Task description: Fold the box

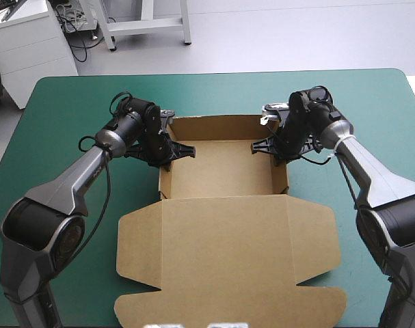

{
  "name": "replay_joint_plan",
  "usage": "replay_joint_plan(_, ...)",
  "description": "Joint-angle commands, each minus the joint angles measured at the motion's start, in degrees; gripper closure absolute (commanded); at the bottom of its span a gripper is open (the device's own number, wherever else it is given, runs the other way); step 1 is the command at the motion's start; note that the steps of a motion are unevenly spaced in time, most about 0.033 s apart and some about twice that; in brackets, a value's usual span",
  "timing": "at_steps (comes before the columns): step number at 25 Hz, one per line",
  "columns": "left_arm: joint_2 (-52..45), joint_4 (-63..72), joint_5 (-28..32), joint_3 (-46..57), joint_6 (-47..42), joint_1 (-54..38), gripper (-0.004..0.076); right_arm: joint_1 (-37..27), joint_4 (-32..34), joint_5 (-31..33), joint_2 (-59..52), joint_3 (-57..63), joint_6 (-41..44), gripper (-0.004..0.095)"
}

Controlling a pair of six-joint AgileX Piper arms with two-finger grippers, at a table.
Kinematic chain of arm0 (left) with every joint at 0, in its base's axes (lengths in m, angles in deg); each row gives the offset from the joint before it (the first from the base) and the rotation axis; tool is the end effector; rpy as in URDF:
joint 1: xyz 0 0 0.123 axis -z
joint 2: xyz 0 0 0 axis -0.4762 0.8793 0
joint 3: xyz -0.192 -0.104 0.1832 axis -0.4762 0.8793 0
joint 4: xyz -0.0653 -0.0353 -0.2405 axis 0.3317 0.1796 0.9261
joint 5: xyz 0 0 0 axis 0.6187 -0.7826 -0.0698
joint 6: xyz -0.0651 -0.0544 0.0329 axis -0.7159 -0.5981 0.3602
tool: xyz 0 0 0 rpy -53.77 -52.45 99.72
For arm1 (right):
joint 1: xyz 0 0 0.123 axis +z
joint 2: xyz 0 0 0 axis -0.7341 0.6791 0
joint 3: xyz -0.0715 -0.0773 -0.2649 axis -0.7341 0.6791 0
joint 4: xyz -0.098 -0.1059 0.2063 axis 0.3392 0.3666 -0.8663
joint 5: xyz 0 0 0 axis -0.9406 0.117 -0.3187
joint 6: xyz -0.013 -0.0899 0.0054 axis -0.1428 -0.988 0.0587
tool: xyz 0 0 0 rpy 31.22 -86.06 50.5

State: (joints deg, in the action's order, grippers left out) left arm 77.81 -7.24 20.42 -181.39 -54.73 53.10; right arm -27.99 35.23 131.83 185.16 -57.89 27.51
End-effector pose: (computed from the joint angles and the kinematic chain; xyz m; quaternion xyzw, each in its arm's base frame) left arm 0.3648 -0.1730 0.2707 0.0446 0.9927 -0.0669 0.0904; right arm 0.3767 0.1384 0.2790 -0.0978 0.9877 0.0627 0.1049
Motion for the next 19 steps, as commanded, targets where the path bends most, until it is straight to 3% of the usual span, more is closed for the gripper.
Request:
replay_joint_plan(1,-2.6,-1.0,1.3,-1.9,1.0,0.1,0.0752,-0.2,0.2,2.1,-2.2,-1.4,-1.4,0.0545)
replay_joint_plan(5,-2.1,-0.1,0.1,-2.5,2.7,0.1,0.0702,-0.2,0.2,2.1,-2.2,-1.4,-0.7,0.0273)
replay_joint_plan(8,-2.1,0.0,0.0,-2.5,3.0,0.1,0.0621,-0.2,0.2,2.1,-2.2,-1.4,-0.1,0.0158)
replay_joint_plan(12,-2.1,0.0,-0.3,-2.5,3.6,0.1,0.0442,-0.2,0.0,2.1,-2.2,-1.4,0.4,0.0143)
replay_joint_plan(13,-2.1,0.0,-0.4,-2.5,3.6,0.1,0.0333,-0.2,-0.4,2.1,-2.2,-1.4,0.5,0.0142)
replay_joint_plan(15,-2.1,-0.2,-0.4,-2.5,3.6,0.1,0.0212,-0.2,-0.4,2.1,-2.2,-1.4,1.3,0.0143)
replay_joint_plan(19,-2.1,-4.6,-0.9,-4.9,3.6,0.1,0.0192,-0.2,0.9,2.0,-2.2,-3.8,1.4,0.0143)
